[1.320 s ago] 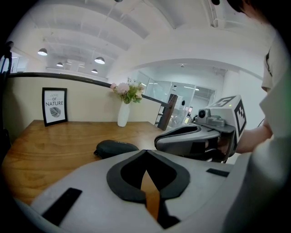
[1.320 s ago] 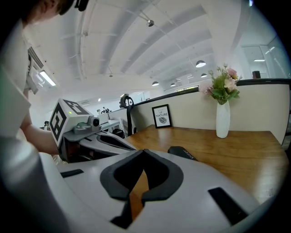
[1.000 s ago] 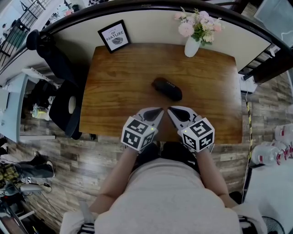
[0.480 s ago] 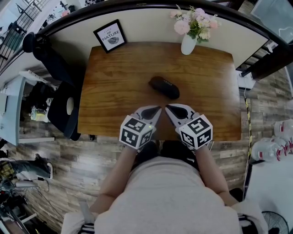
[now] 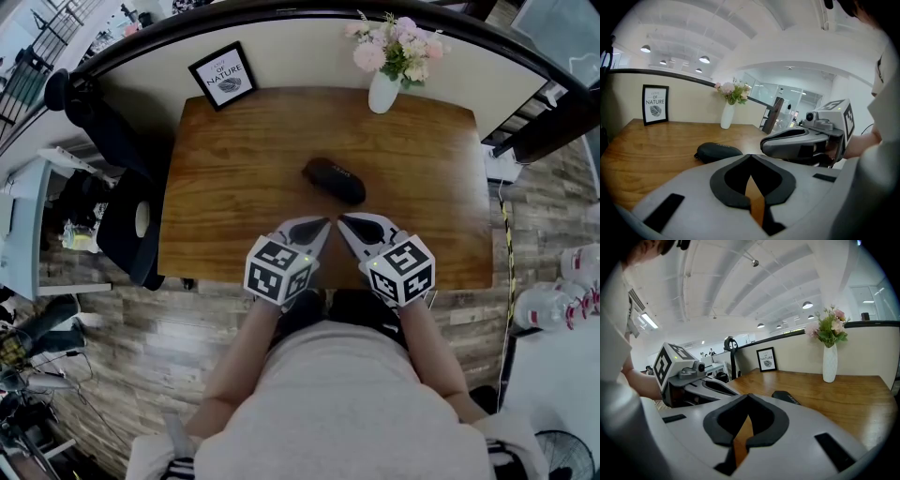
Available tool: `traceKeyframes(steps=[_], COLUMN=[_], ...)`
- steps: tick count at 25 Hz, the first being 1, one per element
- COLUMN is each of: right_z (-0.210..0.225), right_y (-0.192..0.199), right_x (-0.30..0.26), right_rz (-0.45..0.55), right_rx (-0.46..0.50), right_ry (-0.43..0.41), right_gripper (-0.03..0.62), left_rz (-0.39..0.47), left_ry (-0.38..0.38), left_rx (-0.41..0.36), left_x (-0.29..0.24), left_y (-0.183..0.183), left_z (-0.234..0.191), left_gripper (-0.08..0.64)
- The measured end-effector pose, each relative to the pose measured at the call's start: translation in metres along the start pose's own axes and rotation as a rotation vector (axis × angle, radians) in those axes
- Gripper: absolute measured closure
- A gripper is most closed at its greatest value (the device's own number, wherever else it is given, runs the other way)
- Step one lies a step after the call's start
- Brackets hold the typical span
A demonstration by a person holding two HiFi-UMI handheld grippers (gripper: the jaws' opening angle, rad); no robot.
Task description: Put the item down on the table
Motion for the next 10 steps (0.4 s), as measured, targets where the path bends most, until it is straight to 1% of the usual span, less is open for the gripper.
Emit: traceKeyframes(steps=[10], right_z=[0.0011], right_y=[-0.0021], right_x=[0.0054], right_rz=[-0.001], right_rx=[0.009], right_ry=[-0.002], right_gripper=[0.583], left_rz=[0.016], left_ry=[-0.004], left_rx=[0.003], left_x=[-0.0008], left_y=[-0.0031], left_z=[0.0042], left_gripper=[0.548])
Point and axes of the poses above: the fingertips, and each gripper's own axes: x backward along the fingers, z to its right, y out of its underside, the point moved 7 cm from there along x, backward along the fingers, and after that the axes turned 13 degrees about z, right-handed, at the moved point
